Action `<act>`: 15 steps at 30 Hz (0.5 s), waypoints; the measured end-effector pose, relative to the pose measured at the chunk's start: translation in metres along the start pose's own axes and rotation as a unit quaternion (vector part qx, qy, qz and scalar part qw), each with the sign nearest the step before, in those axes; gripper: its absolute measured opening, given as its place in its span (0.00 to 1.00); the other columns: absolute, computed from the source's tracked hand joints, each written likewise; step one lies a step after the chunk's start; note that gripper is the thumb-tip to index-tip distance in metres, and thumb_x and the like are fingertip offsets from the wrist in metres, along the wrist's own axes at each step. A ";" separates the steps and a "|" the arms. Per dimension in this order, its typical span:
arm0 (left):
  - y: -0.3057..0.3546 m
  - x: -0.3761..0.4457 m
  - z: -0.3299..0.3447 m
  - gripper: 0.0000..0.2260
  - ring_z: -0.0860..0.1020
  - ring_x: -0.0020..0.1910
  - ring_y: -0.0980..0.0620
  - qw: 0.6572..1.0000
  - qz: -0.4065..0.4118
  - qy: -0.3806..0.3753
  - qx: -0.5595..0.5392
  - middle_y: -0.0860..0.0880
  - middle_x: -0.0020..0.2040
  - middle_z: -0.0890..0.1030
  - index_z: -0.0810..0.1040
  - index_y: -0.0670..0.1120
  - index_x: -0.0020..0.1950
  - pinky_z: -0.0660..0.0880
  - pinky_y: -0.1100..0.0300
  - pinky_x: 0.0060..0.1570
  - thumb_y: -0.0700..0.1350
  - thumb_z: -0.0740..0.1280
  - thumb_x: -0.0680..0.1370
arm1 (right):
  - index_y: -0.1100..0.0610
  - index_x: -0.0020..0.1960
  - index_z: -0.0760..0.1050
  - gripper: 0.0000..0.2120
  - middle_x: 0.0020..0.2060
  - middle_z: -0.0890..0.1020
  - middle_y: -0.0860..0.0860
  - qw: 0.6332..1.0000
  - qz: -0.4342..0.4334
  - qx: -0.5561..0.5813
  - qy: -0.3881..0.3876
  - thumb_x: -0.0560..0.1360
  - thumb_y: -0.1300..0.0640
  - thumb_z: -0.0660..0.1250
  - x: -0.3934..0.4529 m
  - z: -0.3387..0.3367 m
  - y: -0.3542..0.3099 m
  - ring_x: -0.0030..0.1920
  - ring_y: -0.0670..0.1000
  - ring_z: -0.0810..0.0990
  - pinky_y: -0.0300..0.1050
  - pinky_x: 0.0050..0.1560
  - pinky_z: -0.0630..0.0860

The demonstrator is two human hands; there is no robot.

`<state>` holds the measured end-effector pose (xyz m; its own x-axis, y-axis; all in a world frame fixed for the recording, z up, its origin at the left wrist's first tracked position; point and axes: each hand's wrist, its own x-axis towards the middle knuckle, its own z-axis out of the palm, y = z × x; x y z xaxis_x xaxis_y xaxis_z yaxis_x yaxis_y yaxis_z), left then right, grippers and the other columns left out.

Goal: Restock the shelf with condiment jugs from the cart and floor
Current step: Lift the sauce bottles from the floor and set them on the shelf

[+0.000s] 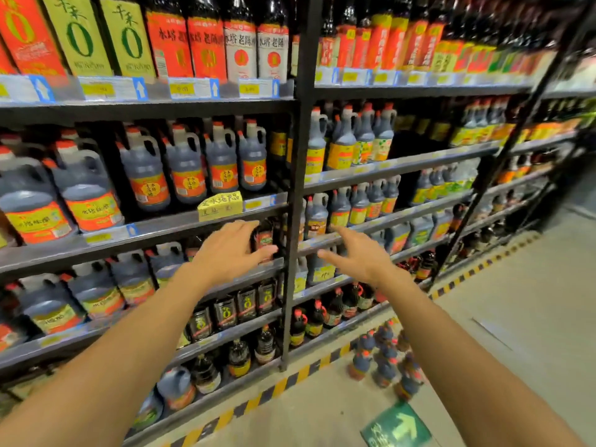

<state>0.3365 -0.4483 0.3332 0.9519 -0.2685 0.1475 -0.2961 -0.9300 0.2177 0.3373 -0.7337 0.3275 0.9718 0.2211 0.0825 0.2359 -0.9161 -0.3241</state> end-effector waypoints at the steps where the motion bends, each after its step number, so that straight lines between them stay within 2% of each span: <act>1: 0.015 0.004 0.005 0.37 0.66 0.75 0.45 1.000 0.016 0.000 0.008 0.47 0.77 0.68 0.61 0.49 0.80 0.67 0.46 0.70 0.71 0.53 0.78 | 0.46 0.81 0.54 0.38 0.76 0.67 0.49 1.000 0.016 -0.008 0.004 0.77 0.30 0.58 -0.011 -0.004 0.013 0.68 0.54 0.74 0.57 0.62 0.76; 5: 0.076 0.021 0.028 0.35 0.72 0.69 0.45 0.998 0.065 0.003 0.010 0.48 0.71 0.74 0.65 0.52 0.78 0.73 0.46 0.64 0.71 0.54 0.78 | 0.48 0.82 0.53 0.40 0.77 0.65 0.50 0.997 0.080 -0.011 0.012 0.77 0.30 0.58 -0.059 -0.016 0.072 0.72 0.56 0.71 0.55 0.65 0.73; 8: 0.130 0.035 0.052 0.35 0.69 0.73 0.45 0.995 0.095 -0.035 -0.003 0.48 0.76 0.69 0.63 0.51 0.79 0.71 0.46 0.67 0.70 0.56 0.78 | 0.49 0.82 0.53 0.41 0.78 0.64 0.50 0.992 0.124 -0.004 0.014 0.76 0.28 0.57 -0.096 -0.028 0.119 0.75 0.55 0.66 0.55 0.68 0.71; 11: 0.189 0.053 0.080 0.36 0.68 0.74 0.46 0.990 0.126 -0.064 -0.008 0.49 0.77 0.68 0.63 0.51 0.79 0.70 0.48 0.69 0.71 0.55 0.77 | 0.49 0.81 0.54 0.40 0.76 0.68 0.52 0.988 0.152 0.025 0.022 0.77 0.30 0.59 -0.130 -0.041 0.166 0.70 0.56 0.72 0.54 0.65 0.73; 15: 0.264 0.069 0.130 0.36 0.70 0.72 0.46 0.984 0.148 -0.102 -0.013 0.49 0.75 0.70 0.65 0.53 0.78 0.72 0.48 0.65 0.73 0.54 0.76 | 0.49 0.80 0.57 0.39 0.76 0.68 0.51 0.981 0.187 0.041 0.034 0.77 0.31 0.60 -0.165 -0.056 0.228 0.71 0.54 0.71 0.53 0.67 0.71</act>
<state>0.3346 -0.7446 0.2757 0.8194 -0.5731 0.0117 -0.5613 -0.7982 0.2186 0.2305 -0.9982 0.2931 0.9886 -0.1501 0.0057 -0.1340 -0.8981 -0.4188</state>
